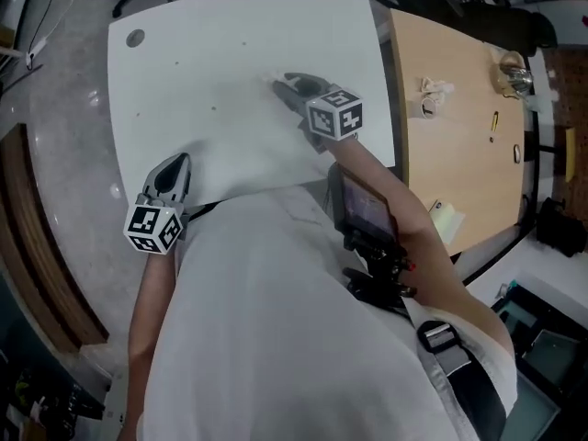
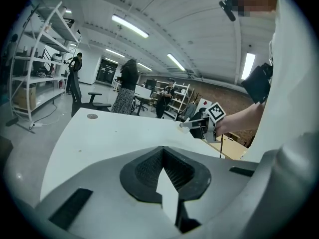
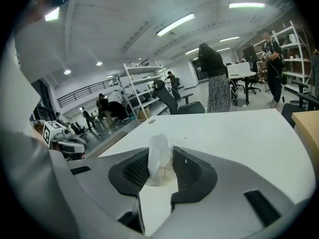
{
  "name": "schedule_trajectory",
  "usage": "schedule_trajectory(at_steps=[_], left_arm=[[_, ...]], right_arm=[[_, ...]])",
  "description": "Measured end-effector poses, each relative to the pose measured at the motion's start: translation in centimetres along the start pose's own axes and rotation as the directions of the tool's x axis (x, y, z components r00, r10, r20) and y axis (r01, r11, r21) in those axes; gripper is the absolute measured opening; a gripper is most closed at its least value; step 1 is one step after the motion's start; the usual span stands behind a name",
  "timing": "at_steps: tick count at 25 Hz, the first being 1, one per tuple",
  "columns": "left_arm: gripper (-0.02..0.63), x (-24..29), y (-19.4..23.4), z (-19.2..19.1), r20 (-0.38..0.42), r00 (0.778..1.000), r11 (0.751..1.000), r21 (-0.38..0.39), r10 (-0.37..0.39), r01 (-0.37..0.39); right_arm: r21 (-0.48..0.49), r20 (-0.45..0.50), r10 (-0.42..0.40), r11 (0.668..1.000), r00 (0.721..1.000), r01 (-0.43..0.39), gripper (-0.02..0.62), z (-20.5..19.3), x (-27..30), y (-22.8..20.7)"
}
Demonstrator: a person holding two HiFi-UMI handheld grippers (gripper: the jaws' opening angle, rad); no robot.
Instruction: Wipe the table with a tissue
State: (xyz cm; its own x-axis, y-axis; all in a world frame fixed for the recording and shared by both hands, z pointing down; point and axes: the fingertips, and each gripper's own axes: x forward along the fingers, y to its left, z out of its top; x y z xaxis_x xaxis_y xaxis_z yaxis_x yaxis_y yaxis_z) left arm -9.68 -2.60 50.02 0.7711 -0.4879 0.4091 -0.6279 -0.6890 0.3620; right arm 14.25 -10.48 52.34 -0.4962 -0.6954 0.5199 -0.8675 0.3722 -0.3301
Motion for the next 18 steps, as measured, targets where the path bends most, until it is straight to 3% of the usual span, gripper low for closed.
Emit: schedule_trajectory(at_steps=[7,12,18], left_arm=[[0.003,-0.7,1.3,0.1,-0.006,1.000,0.996,0.085,-0.028,0.028],[0.003,-1.2,2.6,-1.1,-0.035,0.997,0.993,0.095,-0.068,0.071],[0.003,-2.4,4.4,-1.0,-0.047,0.995,0.991,0.089,-0.092,0.096]], right_arm=[[-0.010,0.002,0.013,1.000,1.000,-0.013,0.114,0.2,1.8,2.4],[-0.028,-0.024,-0.041,0.999,0.999,0.041,0.114,-1.1,3.1,2.8],[-0.195,-0.126,-0.057,0.980,0.990,0.032,0.114,-3.5,6.5,5.3]])
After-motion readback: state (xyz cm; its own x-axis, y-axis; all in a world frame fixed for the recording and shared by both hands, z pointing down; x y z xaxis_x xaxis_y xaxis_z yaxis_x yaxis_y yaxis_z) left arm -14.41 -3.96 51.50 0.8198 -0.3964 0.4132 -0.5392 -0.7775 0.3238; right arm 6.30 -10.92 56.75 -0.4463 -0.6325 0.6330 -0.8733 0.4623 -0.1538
